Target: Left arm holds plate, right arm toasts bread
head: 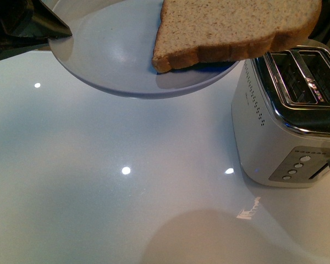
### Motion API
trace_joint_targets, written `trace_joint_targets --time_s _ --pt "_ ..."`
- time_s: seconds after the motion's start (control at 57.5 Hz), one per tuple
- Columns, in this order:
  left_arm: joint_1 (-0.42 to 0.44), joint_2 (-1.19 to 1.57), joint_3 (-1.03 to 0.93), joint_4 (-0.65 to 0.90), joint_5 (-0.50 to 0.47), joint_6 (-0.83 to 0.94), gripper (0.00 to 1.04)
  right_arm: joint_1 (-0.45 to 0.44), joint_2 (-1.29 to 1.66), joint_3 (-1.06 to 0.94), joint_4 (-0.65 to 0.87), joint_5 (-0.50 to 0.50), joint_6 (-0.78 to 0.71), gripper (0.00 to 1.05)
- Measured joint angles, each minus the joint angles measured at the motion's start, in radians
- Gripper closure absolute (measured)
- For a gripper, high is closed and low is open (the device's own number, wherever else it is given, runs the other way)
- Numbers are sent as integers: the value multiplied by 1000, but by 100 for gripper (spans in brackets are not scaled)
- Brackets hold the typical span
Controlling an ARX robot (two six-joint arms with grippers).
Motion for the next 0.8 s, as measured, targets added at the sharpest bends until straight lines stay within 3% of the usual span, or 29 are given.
trace_joint_targets --time_s 0.383,0.487,0.54,0.644,0.801 --pt "0 0 0 0 0 0 102 0 0 0 0 0 0 9" --pt "0 0 0 0 -3 0 102 -46 129 84 -221 -197 154 9" --pt "-2 -1 0 0 0 0 102 -47 212 108 -263 -239 238 9" --pt "-2 -1 0 0 0 0 102 -40 300 125 -209 -253 328 9" --pt "-1 -2 0 0 -3 0 102 -14 482 196 -8 -272 414 9"
